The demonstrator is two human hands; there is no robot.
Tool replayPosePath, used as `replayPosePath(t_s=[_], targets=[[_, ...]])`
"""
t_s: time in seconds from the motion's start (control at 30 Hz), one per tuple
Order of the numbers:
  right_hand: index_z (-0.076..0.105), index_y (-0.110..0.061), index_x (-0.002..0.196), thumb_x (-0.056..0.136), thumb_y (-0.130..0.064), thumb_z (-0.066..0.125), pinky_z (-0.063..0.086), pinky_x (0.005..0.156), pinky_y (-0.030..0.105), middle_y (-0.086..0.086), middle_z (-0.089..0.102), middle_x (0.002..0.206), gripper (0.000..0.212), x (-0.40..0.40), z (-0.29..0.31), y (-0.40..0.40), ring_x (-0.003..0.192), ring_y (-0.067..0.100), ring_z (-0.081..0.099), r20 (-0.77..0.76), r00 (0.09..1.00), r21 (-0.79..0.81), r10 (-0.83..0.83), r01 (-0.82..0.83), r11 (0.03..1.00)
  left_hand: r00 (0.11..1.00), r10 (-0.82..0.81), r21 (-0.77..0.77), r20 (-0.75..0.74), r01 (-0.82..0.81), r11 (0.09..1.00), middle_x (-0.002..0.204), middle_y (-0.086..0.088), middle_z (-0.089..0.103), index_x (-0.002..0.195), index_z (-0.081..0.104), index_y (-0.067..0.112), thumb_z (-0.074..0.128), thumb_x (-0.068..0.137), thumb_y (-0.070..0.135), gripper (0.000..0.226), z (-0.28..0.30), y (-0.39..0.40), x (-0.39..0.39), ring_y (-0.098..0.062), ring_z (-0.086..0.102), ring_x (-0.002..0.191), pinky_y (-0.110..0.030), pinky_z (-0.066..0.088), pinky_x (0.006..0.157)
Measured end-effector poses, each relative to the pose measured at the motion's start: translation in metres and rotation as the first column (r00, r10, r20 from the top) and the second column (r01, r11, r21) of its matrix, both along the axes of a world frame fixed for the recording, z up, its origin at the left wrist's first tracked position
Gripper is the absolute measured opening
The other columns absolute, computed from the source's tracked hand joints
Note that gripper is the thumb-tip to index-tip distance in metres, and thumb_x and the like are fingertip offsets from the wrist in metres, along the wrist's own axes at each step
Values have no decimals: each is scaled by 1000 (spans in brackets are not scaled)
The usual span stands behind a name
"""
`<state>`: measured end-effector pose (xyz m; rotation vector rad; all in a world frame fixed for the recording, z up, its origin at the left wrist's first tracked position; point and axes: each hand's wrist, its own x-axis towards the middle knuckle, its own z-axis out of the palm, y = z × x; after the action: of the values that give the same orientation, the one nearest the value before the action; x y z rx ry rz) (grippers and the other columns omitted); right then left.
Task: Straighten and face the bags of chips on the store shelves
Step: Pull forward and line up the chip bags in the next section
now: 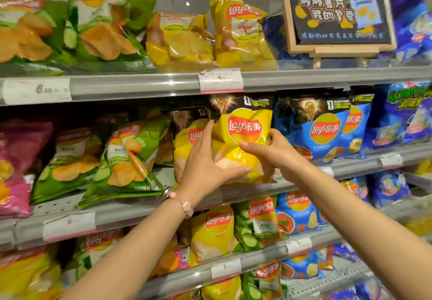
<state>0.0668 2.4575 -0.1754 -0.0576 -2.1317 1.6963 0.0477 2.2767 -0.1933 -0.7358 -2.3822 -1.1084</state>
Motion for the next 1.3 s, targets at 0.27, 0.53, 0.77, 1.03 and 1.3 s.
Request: replayPosePath(t_s=[0.27, 0.53, 0.77, 1.03, 1.3], targets=[[42, -13, 128, 71, -31, 82, 46, 76, 29, -3, 53, 109, 72, -11, 3, 53, 98, 15, 54, -59, 980, 120, -188, 194, 974, 942, 110, -493, -318, -263, 830, 160, -7, -12, 152, 1, 37, 70, 60, 72, 120, -35, -18, -27, -28, -21, 145, -61, -1, 113], [48, -12, 128, 76, -38, 76, 48, 90, 37, 4, 57, 121, 65, -43, -16, 57, 108, 19, 55, -129, 957, 250, -261, 286, 925, 942, 166, -525, -293, -304, 795, 157, -3, -26, 150, -6, 42, 65, 68, 72, 112, -44, -14, -37, -28, -27, 143, -57, -3, 115], [47, -9, 130, 83, -40, 68, 46, 88, 35, 10, 58, 126, 60, -53, -29, 55, 113, 26, 56, -98, 973, 341, -209, 231, 911, 959, 122, -565, -256, -251, 786, 156, -1, -29, 149, -9, 44, 63, 75, 66, 105, -38, -19, -37, -27, -27, 143, -55, -3, 115], [27, -15, 145, 84, -41, 67, 44, 95, 37, 7, 50, 136, 77, -49, -46, 47, 121, 26, 51, -218, 955, 286, -203, 261, 922, 863, 38, -223, -503, -172, 959, 150, -13, 36, 143, 41, 17, 47, 88, 48, 63, -20, -49, -1, -28, 31, 138, -45, 30, 111], [8, -34, 151, 75, -56, 70, 22, 113, 48, 10, 5, 159, 101, -38, -52, 37, 145, 29, 11, -324, 925, 508, -200, 348, 788, 928, 371, -248, 35, -352, 903, 161, -1, -4, 143, 20, 56, 65, 41, 88, 116, 7, -160, -6, -23, -13, 147, -50, 5, 116]])
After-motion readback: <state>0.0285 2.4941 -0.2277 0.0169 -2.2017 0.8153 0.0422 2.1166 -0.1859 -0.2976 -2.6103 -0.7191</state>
